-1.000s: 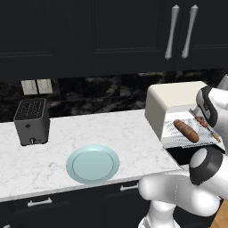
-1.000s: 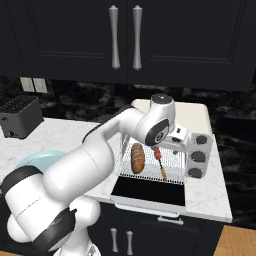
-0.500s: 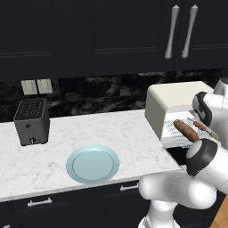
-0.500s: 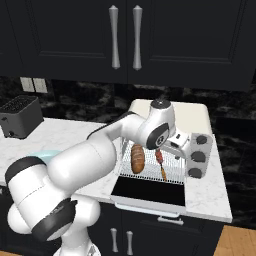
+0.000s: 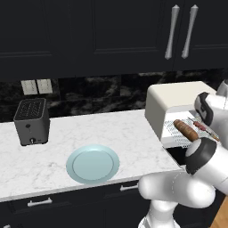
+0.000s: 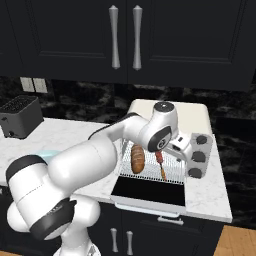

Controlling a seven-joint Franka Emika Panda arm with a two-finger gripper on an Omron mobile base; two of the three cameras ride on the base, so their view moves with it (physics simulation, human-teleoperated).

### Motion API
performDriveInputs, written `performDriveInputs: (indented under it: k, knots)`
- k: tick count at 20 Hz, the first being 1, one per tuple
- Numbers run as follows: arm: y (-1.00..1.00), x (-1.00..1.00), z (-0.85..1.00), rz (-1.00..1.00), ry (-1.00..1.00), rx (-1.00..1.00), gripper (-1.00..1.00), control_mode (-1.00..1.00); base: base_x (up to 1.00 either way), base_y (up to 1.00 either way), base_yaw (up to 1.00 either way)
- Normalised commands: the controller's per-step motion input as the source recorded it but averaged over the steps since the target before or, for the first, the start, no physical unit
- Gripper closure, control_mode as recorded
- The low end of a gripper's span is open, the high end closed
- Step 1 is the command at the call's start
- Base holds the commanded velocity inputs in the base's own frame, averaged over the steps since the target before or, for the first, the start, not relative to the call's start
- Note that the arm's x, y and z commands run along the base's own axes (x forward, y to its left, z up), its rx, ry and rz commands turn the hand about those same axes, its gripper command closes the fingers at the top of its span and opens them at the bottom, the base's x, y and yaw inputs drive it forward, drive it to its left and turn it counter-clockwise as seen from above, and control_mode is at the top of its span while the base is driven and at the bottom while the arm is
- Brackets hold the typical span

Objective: Pick up the kebab skewer and baguette bread, and place them inside the toaster oven. Close the toaster oven door and start by setting the timer.

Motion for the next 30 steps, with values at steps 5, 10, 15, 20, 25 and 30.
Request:
performDriveInputs:
  k: [5, 10, 15, 20, 25, 30]
  knots:
    - [0.00, -0.72, 0.33, 0.02, -0.01, 0.03, -1.00, -1.00, 0.00, 0.00, 0.00]
    - [0.22, -0.94, -0.04, 0.10, 0.00, 0.00, -1.00, -1.00, 0.00, 0.00, 0.00]
    - [0.42, -0.67, -0.21, 0.02, 0.04, 0.00, -1.00, -1.00, 0.00, 0.00, 0.00]
    - [0.36, -0.42, -0.36, 0.08, 0.13, 0.00, -1.00, -1.00, 0.00, 0.00, 0.00]
    - [-0.12, 0.00, -0.30, 0.01, 0.20, 0.00, -1.00, -1.00, 0.00, 0.00, 0.00]
    - [-0.04, 0.00, -0.42, -0.07, 0.16, 0.00, -1.00, -1.00, 0.00, 0.00, 0.00]
